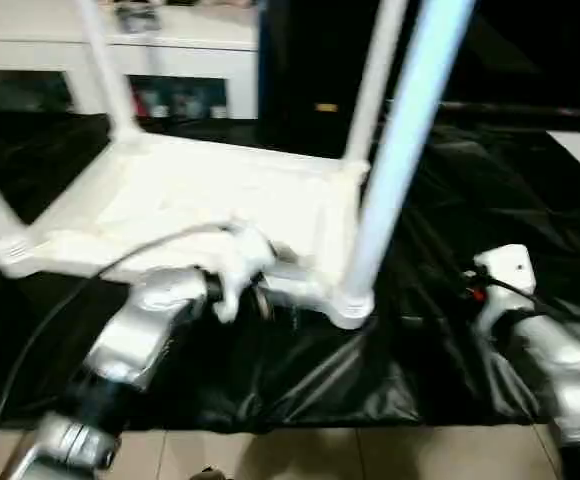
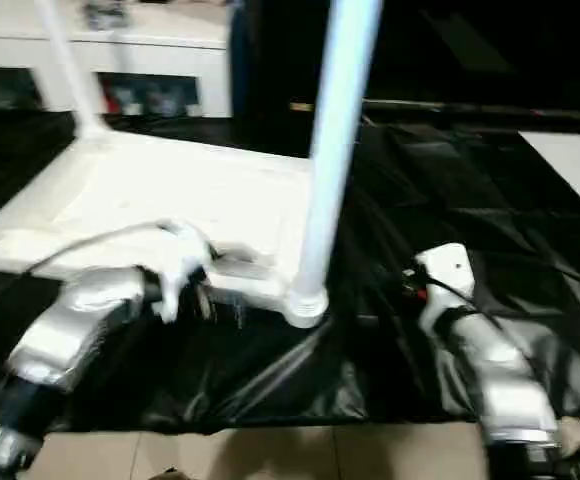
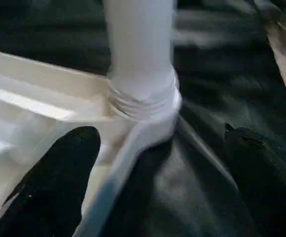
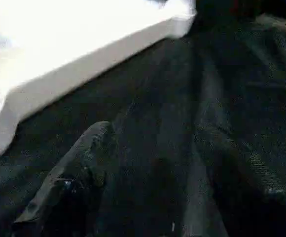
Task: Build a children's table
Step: Rotate table base
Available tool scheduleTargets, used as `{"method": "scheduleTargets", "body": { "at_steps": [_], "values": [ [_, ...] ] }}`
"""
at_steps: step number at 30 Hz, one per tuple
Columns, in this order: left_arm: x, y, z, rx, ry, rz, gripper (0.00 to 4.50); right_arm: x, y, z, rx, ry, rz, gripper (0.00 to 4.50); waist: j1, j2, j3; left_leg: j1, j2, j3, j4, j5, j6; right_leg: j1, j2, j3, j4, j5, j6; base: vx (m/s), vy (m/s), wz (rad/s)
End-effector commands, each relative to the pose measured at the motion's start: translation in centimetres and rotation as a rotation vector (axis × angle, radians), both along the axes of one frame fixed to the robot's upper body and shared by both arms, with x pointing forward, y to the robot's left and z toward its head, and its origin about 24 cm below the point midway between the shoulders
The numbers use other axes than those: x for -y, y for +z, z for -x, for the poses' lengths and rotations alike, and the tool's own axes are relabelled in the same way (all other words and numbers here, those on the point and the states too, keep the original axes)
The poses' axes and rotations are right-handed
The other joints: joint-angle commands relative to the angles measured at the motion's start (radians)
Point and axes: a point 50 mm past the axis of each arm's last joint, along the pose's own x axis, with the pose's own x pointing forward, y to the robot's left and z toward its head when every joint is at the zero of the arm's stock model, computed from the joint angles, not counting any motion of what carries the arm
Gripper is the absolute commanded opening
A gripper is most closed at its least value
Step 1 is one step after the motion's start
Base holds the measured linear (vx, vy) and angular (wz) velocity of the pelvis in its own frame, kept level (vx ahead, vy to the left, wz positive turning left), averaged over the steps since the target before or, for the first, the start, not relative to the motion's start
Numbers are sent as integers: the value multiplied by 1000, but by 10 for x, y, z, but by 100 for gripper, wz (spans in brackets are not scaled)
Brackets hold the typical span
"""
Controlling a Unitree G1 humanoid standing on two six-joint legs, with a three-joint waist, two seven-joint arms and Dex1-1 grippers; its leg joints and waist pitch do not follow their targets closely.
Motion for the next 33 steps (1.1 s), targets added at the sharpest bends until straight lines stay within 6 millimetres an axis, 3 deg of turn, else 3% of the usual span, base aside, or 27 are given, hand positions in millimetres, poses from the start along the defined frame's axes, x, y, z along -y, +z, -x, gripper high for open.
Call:
{"method": "scheduleTargets", "body": {
  "at_steps": [1,2,4,6,8,11,12,14,21,22,23,28,29,33],
  "values": [
    [2,3,-9,24,-37,-42,432,-3,6,6,-31,125,18,304,3,-4,-59,5,47,-18,-81,-143,34,42,-65,43,-75,-160,-183,50,-11,-2],
    [2,3,-11,31,-47,-53,421,-3,8,8,-44,163,29,304,4,-6,-64,4,48,-18,-76,-99,58,47,-67,42,-62,-76,-209,50,-11,-2],
    [4,2,-18,18,-53,-67,411,-4,10,15,-76,252,40,304,5,-6,-64,-2,49,-19,-74,-63,86,51,-70,39,-56,-16,-238,0,0,0],
    [4,3,-25,22,-68,-100,384,-7,12,21,-105,334,39,304,5,-5,-64,4,52,-17,-72,-81,109,49,-68,40,-57,-7,-272,0,0,0],
    [3,3,-31,22,-76,-130,374,-10,15,25,-130,403,29,304,5,-7,-62,5,52,-17,-71,-96,119,50,-69,40,-59,-22,-278,0,0,0],
    [-1,1,-37,8,-86,-175,371,-18,16,33,-173,497,10,304,12,-5,-58,12,57,-17,-75,-136,108,48,-73,40,-67,-85,-279,0,0,0],
    [-2,1,-37,5,-88,-178,342,-19,16,34,-176,502,7,304,13,-7,-58,10,58,-17,-75,-141,105,48,-73,41,-67,-93,-277,0,0,0],
    [-6,0,-38,-18,-86,-190,335,-25,18,36,-190,538,-14,304,16,-7,-56,12,59,-18,-79,-164,87,47,-75,41,-72,-147,-269,0,0,0],
    [-11,-2,-40,-32,-90,-195,290,-27,21,38,-195,565,-21,304,19,-10,-53,13,61,-19,-83,-176,64,43,-78,42,-77,-199,-254,0,0,0],
    [-11,-2,-42,-20,-83,-197,271,-27,21,38,-196,568,-23,321,20,-13,-53,12,62,-20,-84,-181,63,43,-80,42,-77,-206,-252,0,0,0],
    [-11,-2,-44,1,-70,-198,252,-27,22,37,-196,571,-34,338,21,-11,-54,12,61,-20,-82,-176,64,43,-80,42,-77,-204,-250,0,0,0],
    [-10,-3,-47,24,-59,-206,236,-28,22,37,-215,592,-45,352,22,-12,-57,9,62,-21,-80,-139,78,46,-81,41,-69,-133,-264,0,0,0],
    [-10,-3,-47,28,-67,-221,203,-28,22,37,-220,594,-40,382,22,-8,-56,9,62,-21,-80,-139,79,46,-80,41,-70,-130,-266,0,0,0],
    [-10,-4,-48,32,-75,-239,196,-27,22,37,-223,596,-39,404,23,-8,-55,10,62,-21,-81,-148,77,47,-81,40,-71,-135,-271,0,0,0]
  ]
}}
